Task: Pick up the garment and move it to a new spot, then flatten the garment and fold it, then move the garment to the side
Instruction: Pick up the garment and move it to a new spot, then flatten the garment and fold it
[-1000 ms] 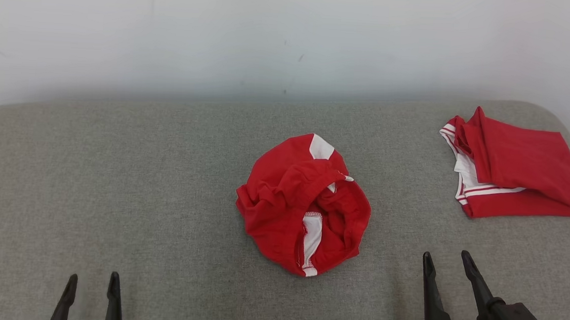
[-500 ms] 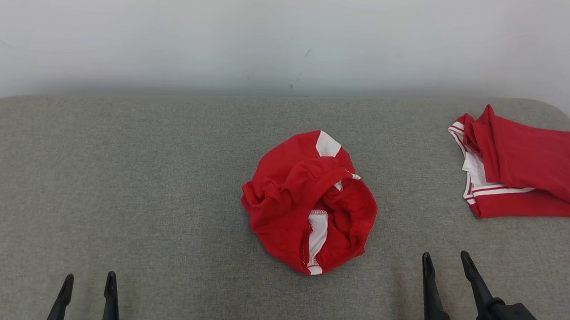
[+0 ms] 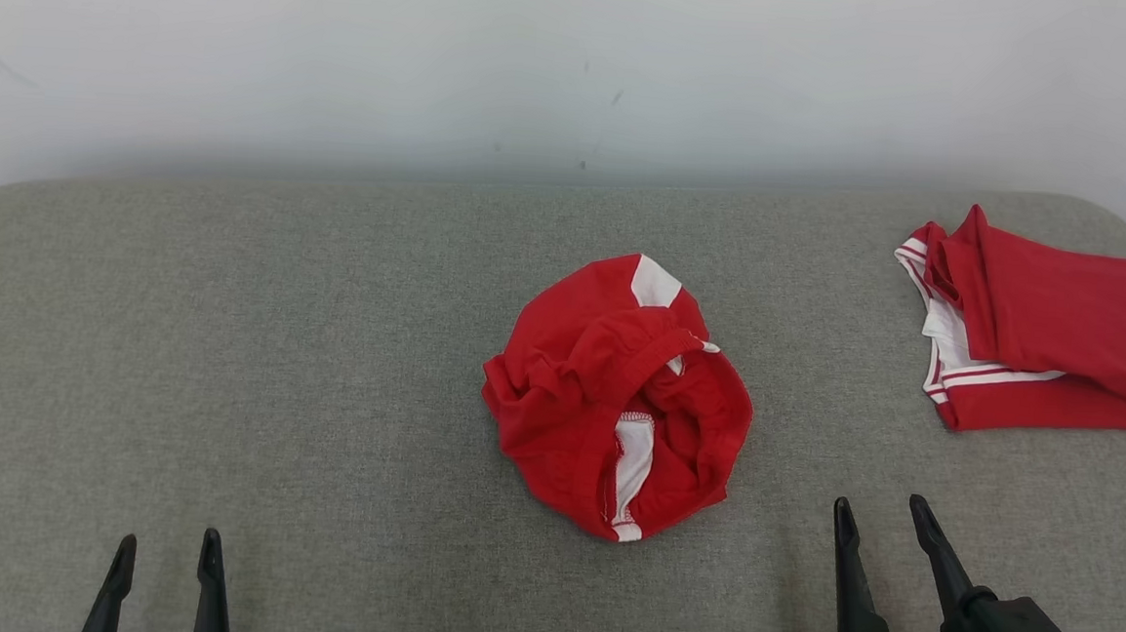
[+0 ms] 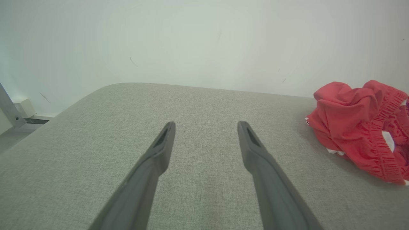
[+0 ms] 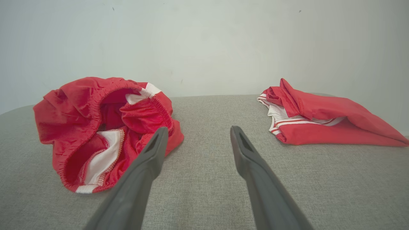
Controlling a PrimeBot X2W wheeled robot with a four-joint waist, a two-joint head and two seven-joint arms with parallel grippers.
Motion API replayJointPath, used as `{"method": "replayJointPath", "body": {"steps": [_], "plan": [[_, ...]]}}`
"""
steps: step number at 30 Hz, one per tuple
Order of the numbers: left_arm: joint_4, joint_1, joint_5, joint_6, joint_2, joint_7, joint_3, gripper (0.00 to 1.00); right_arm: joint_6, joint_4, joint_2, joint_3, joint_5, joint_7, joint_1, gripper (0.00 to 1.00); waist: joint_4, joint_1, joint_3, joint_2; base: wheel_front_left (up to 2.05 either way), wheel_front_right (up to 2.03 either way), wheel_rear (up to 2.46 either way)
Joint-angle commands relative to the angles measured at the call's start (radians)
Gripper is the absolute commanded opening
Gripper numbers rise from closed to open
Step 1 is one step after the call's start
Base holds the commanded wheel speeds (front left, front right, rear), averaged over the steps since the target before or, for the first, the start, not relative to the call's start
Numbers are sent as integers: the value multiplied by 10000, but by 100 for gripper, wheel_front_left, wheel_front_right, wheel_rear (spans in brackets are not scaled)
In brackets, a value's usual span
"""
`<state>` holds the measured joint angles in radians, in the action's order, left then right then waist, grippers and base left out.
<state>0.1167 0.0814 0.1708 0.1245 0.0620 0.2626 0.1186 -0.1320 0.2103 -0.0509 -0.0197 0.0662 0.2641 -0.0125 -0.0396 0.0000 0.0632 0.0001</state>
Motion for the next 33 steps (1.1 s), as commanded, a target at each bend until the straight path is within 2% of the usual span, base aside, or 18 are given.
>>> {"method": "replayJointPath", "body": {"steps": [1, 21, 23, 33], "plan": [[20, -77, -97, 63, -44, 28, 34, 100, 21, 5, 13, 17, 17, -5, -15, 100, 1, 0, 2, -1, 0, 0, 0], [92, -184, -134, 49, -110, 29, -62, 100, 21, 41, 14, 91, -41, -5, -59, 100, -63, 0, 44, -1, 0, 0, 0], [139, -265, -85, 50, -114, 29, -313, 100, 21, 50, 14, 103, -46, -4, -75, 100, -98, 0, 53, -1, 0, 0, 0], [1484, -1641, 471, 47, -107, 29, -3241, 100, 21, 129, 14, 346, 93, -5, -366, 100, -736, 0, 363, -1, 0, 0, 0]]}}
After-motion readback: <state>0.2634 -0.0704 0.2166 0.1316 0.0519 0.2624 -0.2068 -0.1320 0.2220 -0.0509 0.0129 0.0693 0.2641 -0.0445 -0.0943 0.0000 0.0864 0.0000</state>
